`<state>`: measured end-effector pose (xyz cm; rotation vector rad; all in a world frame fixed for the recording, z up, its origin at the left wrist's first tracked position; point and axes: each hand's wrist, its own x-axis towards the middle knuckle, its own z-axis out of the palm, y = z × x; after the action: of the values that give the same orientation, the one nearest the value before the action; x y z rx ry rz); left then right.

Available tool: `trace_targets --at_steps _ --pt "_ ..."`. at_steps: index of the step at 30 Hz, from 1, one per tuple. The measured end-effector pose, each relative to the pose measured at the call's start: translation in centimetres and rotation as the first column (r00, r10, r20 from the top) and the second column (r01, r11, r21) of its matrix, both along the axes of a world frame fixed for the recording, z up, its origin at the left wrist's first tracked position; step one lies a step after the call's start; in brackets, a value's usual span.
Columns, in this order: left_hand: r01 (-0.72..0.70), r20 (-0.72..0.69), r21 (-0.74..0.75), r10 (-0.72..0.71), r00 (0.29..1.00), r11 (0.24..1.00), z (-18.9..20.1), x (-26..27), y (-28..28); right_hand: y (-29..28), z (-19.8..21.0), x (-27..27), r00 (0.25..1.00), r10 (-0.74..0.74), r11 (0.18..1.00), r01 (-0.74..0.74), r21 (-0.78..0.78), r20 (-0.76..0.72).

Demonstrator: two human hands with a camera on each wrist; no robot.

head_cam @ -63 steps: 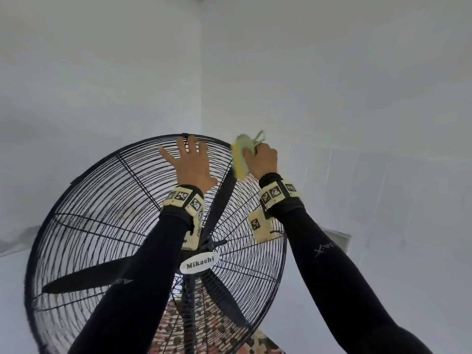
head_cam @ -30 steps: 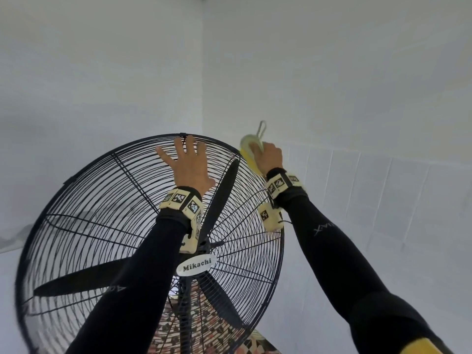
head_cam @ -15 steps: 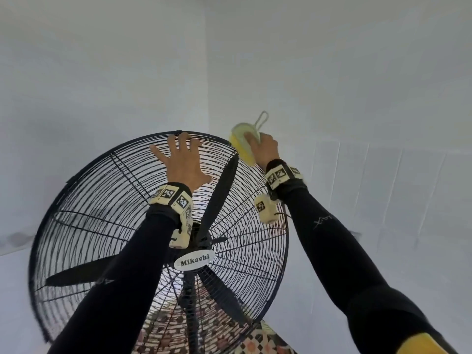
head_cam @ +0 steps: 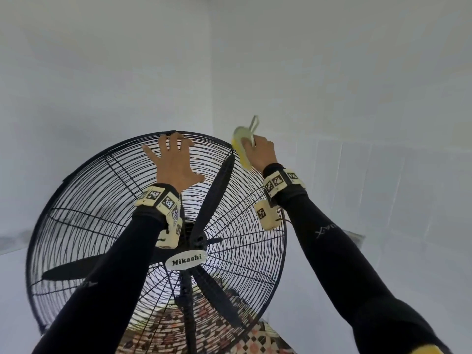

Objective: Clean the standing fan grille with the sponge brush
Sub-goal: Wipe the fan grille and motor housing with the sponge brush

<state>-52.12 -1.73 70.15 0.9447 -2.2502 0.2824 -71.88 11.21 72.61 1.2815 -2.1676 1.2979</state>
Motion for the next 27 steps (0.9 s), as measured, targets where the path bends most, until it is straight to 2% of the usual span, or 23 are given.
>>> trace_targets --at_steps 2,3,6,9,11,13,14,16,17,18,19,21,23,25,26,27 --pt "0.01 -0.011 -0.014 -0.01 1.0 1.0 -0.2 0.1 0.0 -0.2 -0.3 -0.4 0.969 0.161 0.978 -0.132 -0.161 0.186" --pt "0.011 -0.012 -0.019 -0.011 1.0 1.0 -0.2 0.2 -0.1 -0.3 -0.5 -0.8 0.93 0.231 0.958 -0.167 -0.232 0.287" --pt "0.008 -0.004 -0.016 -0.008 1.0 1.0 -0.2 0.5 -0.5 -0.8 -1.2 -2.2 0.785 0.369 0.893 -0.152 -0.424 0.497" --pt "0.012 0.009 -0.023 -0.012 1.0 1.0 -0.3 0.7 -0.6 -1.3 -1.0 -3.1 0.685 0.475 0.807 -0.088 -0.584 0.553" --pt "0.015 0.011 -0.035 -0.014 1.0 0.999 -0.4 0.8 -0.5 -2.0 -0.8 -2.9 0.672 0.484 0.797 -0.074 -0.599 0.56" --pt "0.012 0.01 -0.048 -0.011 1.0 0.999 -0.4 0.9 -0.6 -1.5 -0.1 -1.7 0.691 0.421 0.841 -0.055 -0.538 0.588" --pt "0.008 0.009 -0.049 -0.007 1.0 0.999 -0.4 0.9 -0.6 -1.4 0.3 -1.7 0.651 0.427 0.857 -0.068 -0.511 0.628" --pt "0.0 0.009 -0.056 0.001 1.0 0.998 -0.5 0.9 -0.7 -0.9 0.9 -1.7 0.503 0.538 0.83 -0.174 -0.53 0.677" --pt "0.001 0.009 -0.058 0.0 1.0 0.998 -0.5 0.9 -0.8 -0.7 1.2 -1.7 0.486 0.542 0.824 -0.144 -0.548 0.685" --pt "0.004 0.012 -0.056 -0.004 1.0 0.998 -0.5 0.9 -0.8 -0.9 1.1 -1.8 0.513 0.517 0.821 -0.073 -0.566 0.685" --pt "0.009 0.012 -0.053 -0.008 1.0 0.999 -0.5 0.7 -0.8 -0.8 0.9 -1.7 0.579 0.464 0.82 0.006 -0.572 0.671" --pt "0.018 0.01 -0.045 -0.017 1.0 0.999 -0.5 0.5 -0.7 -0.5 0.5 -1.7 0.678 0.313 0.861 0.093 -0.5 0.665" --pt "0.018 0.005 -0.041 -0.018 1.0 0.999 -0.5 0.6 -0.9 0.0 0.1 -1.7 0.634 0.353 0.874 0.037 -0.484 0.688" --pt "0.011 0.001 -0.047 -0.011 1.0 0.999 -0.5 0.8 -1.0 0.7 0.2 -1.7 0.554 0.476 0.825 -0.01 -0.565 0.684" --pt "0.006 0.007 -0.046 -0.006 1.0 0.999 -0.5 0.8 -1.0 0.6 0.1 -2.0 0.568 0.489 0.798 0.015 -0.603 0.662" --pt "0.0 0.016 -0.048 0.001 1.0 0.999 -0.5 0.7 -0.9 0.6 -0.1 -2.0 0.613 0.46 0.792 0.043 -0.609 0.642"
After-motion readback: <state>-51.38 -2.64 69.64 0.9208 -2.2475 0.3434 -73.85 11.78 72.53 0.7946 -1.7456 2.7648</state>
